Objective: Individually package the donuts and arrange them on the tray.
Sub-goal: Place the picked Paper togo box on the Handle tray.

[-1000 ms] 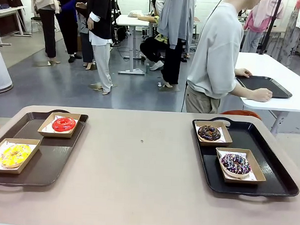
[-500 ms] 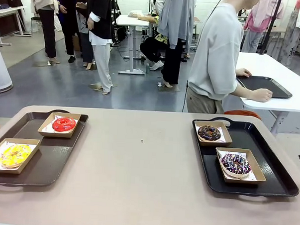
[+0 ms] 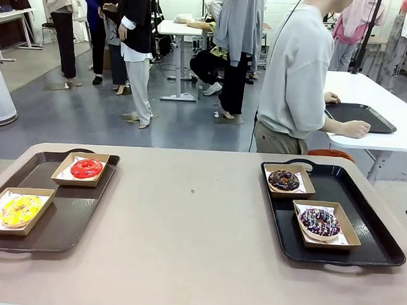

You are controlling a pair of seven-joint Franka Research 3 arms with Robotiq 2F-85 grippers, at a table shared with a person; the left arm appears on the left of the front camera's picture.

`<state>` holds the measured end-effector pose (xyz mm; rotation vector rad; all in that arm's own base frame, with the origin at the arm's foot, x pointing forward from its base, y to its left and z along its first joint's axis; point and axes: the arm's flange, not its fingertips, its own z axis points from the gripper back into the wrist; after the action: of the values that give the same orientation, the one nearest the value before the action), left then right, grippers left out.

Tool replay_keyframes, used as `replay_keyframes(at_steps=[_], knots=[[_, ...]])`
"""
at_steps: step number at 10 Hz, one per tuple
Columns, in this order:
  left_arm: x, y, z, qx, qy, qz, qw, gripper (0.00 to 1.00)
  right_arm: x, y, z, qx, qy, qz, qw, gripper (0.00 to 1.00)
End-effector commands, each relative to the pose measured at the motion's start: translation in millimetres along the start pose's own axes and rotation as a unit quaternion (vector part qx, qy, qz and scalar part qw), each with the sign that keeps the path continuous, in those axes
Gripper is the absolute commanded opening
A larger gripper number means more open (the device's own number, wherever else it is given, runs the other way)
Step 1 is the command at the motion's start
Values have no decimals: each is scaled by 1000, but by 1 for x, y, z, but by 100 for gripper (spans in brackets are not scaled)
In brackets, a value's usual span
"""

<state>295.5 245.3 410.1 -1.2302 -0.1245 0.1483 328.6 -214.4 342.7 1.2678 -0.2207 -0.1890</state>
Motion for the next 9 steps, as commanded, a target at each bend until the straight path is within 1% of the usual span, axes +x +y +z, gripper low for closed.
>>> replay_keyframes(at_steps=[1,9], knots=[[-2,-2,1,-1,-3,-2,1000,100,1,5,0,-2,-2,-11,1000,100],[-2,-2,1,-1,-3,-2,1000,100,1,5,0,-2,-2,-11,1000,100]])
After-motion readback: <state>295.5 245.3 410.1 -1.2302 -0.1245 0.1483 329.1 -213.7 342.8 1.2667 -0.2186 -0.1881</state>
